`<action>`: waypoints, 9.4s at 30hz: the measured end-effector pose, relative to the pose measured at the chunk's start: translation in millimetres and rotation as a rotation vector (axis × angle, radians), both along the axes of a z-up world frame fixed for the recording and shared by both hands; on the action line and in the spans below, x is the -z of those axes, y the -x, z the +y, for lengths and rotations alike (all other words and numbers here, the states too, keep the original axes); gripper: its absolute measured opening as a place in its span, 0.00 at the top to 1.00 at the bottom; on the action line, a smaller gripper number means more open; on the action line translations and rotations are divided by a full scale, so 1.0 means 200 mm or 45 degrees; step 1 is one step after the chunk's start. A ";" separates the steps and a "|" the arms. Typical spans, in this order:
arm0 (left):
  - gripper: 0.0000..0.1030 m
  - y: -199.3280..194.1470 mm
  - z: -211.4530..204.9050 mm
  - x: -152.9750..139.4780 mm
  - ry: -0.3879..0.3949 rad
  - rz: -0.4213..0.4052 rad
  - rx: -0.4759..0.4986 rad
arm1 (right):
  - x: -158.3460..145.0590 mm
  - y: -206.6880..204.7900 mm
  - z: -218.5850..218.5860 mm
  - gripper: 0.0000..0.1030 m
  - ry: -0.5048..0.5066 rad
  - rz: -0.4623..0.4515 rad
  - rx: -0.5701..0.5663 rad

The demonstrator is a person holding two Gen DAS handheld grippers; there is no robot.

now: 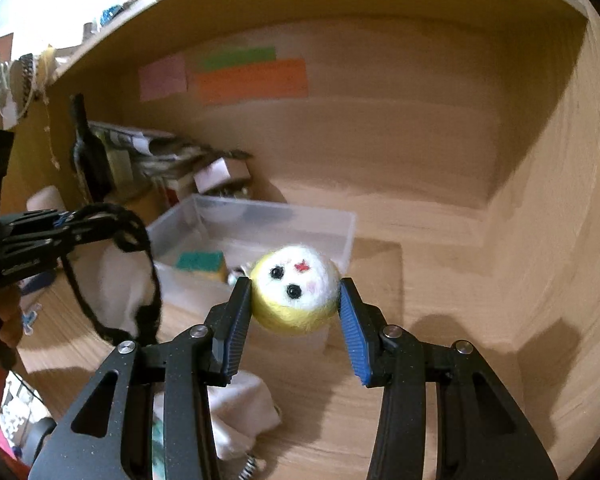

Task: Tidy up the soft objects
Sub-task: 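Carry the felt ball and black strap into the clear bin and release both, then grasp the white cloth with the right tool while the left tool grasps the grey wool bag, then carry the white cloth and wool bag into the clear bin and release both, then grasp the green knit glove with the right tool while the left tool grasps the beaded bracelet, then carry the glove and bracelet into the clear bin and open both tools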

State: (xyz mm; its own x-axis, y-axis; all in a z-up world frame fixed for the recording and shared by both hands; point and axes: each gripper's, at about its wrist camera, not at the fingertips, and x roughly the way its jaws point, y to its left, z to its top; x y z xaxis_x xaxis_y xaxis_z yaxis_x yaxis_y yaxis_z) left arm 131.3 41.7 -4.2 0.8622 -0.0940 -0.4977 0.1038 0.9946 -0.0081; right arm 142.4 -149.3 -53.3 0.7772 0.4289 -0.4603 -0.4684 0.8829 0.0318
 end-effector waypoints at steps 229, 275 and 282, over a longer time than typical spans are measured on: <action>0.28 0.21 -0.56 0.64 -0.017 0.427 0.247 | 0.24 0.30 -0.39 0.86 -0.178 0.108 0.135; 0.92 -0.21 0.07 0.20 0.082 0.094 -0.161 | -0.02 -0.21 0.04 0.85 -0.145 0.018 -0.042; 0.92 -0.31 0.05 0.31 0.017 0.145 -0.152 | 0.08 -0.37 0.17 0.85 -0.043 0.101 -0.017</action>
